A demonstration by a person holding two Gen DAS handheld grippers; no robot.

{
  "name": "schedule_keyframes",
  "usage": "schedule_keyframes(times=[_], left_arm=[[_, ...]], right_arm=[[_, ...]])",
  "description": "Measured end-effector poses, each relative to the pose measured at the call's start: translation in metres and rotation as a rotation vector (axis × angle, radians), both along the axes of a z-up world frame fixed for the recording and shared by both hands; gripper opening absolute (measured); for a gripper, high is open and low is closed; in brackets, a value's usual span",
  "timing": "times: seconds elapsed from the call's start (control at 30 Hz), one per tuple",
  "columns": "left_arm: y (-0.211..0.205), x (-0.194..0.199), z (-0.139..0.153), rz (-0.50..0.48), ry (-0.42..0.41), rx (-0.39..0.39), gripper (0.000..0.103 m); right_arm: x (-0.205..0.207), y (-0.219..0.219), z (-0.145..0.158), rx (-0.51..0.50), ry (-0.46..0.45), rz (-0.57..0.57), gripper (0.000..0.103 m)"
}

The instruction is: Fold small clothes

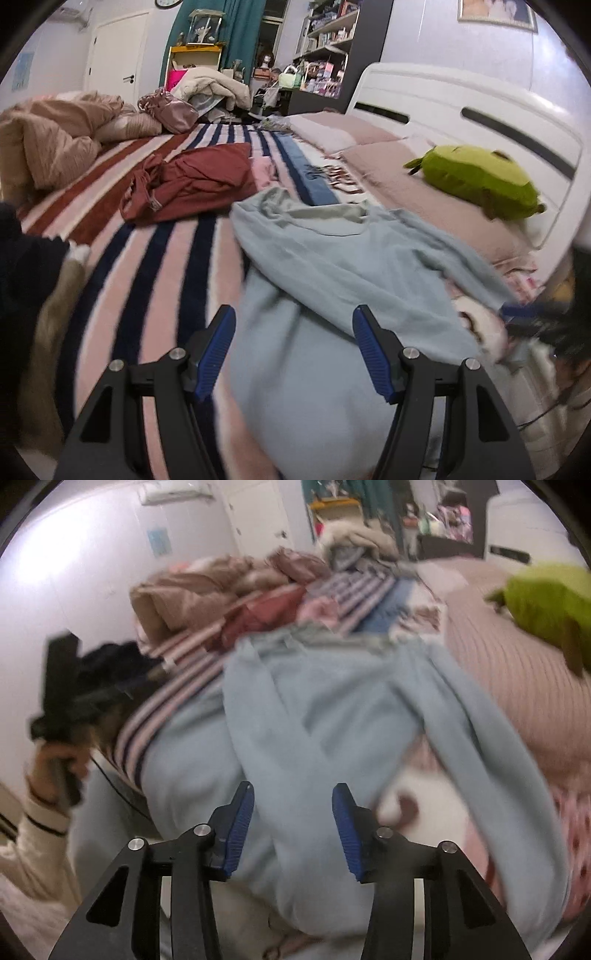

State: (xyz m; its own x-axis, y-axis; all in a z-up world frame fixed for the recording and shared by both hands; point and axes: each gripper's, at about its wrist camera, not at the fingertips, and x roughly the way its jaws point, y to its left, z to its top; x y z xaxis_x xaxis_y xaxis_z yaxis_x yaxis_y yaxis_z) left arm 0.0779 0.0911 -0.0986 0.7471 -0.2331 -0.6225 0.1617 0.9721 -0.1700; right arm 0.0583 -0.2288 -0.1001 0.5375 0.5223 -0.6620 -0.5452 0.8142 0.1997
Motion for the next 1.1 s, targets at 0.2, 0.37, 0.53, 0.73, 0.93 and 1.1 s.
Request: schedule_keyframes(times=[0.2, 0.37, 0.53, 0.73, 0.93, 1.1], left_arm=[[0.017, 0.054, -0.032, -0.015, 0.096, 0.028, 0.061], [0.022, 0.075, -0.047, -0.065, 0.130, -0.001, 0.061], [0.021, 0.104, -0.062, -0.116, 0.195, 0.005, 0.046], [0.013, 0.135, -0.069, -0.153, 0.229, 0.019, 0.035], [0.001, 0.155, -0.071, -0.169, 0.221, -0.001, 0.036], [-0.011, 0.162, -0.072, -0.186, 0.214, 0.003, 0.041]], right_arm=[[0.083, 0.072, -0.017, -0.046, 0.026, 0.093, 0.042], [0.138, 0.136, -0.054, -0.072, 0.126, 0.191, 0.041], [0.156, 0.155, -0.071, -0.106, 0.152, 0.200, 0.001], [0.161, 0.125, -0.064, -0.122, 0.109, 0.079, 0.000], [0.169, 0.097, -0.068, -0.105, 0.142, -0.002, 0.000], [0.168, 0.092, -0.067, -0.101, 0.144, -0.031, 0.000]])
